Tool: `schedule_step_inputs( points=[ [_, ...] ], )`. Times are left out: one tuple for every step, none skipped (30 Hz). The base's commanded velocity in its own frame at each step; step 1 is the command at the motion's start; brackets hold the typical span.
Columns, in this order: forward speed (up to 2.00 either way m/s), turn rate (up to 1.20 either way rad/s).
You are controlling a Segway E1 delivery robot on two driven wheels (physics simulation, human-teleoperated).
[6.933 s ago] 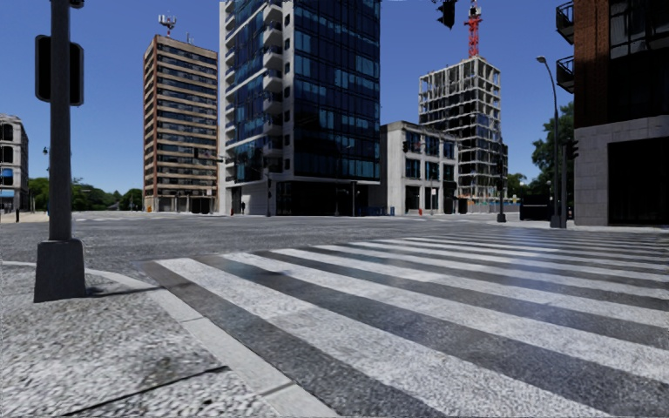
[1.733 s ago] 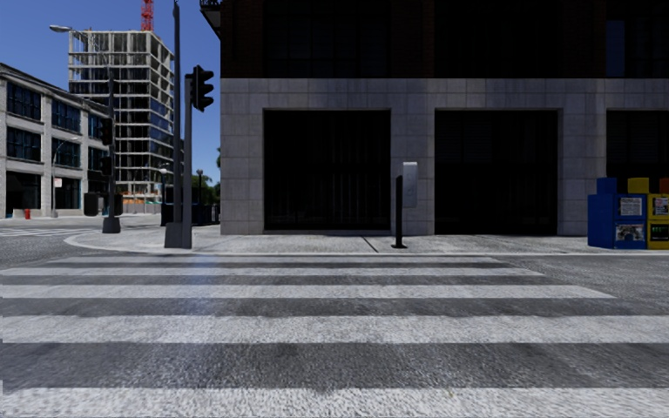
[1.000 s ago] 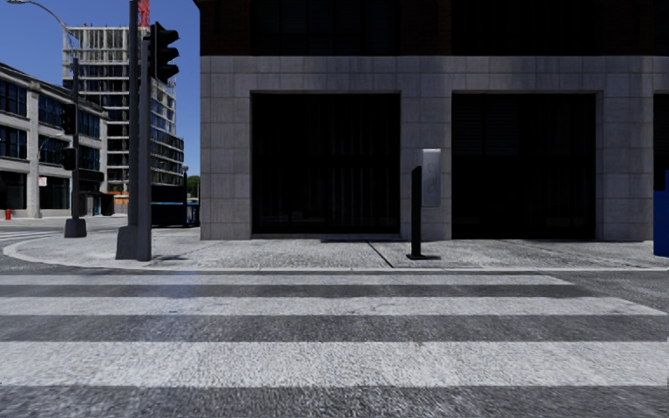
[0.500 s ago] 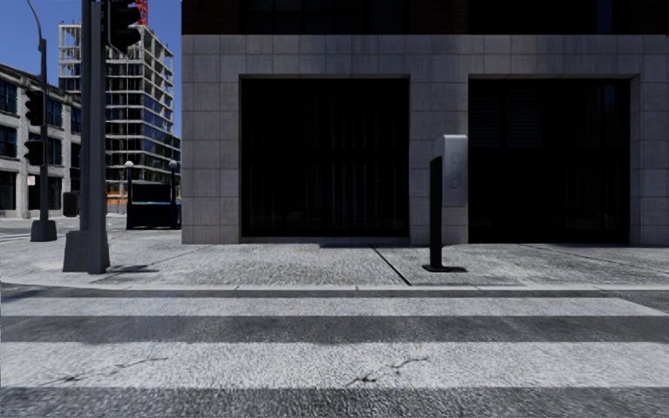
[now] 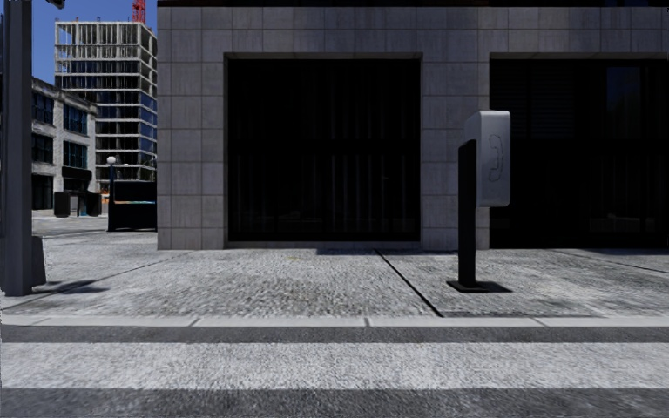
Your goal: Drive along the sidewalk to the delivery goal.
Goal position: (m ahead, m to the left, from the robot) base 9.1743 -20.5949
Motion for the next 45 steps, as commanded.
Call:
schedule_step_inputs(
  points=[
    [2.00, 0.00],
    [2.00, 0.00],
    [2.00, 0.00],
    [2.00, 0.00],
    [2.00, 0.00],
    [2.00, 0.00],
    [2.00, 0.00],
    [2.00, 0.00],
    [2.00, 0.00],
    [2.00, 0.00],
    [2.00, 0.00],
    [2.00, 0.00],
    [2.00, 0.00],
    [2.00, 0.00],
    [2.00, 0.00],
    [2.00, 0.00],
    [2.00, 0.00],
    [1.90, 0.00],
    [1.90, 0.00],
    [1.69, 0.00],
    [1.49, 0.00],
    [1.41, 0.00],
    [1.39, 0.00],
    [1.37, 0.00],
    [1.37, 0.00],
    [1.36, 0.00],
    [1.36, 0.00],
    [1.36, 0.00],
    [1.36, 0.00],
    [1.36, 0.00],
    [1.36, 0.00],
    [1.36, 0.00],
    [1.36, -0.02],
    [1.36, -0.02],
    [1.36, -0.10],
    [1.36, -0.17],
    [1.36, -0.17],
    [1.36, -0.21],
    [1.36, -0.24],
    [1.36, -0.25],
    [1.36, -0.25],
    [1.36, -0.25],
    [1.36, -0.25],
    [1.36, -0.25],
    [1.36, -0.25]
  ],
)
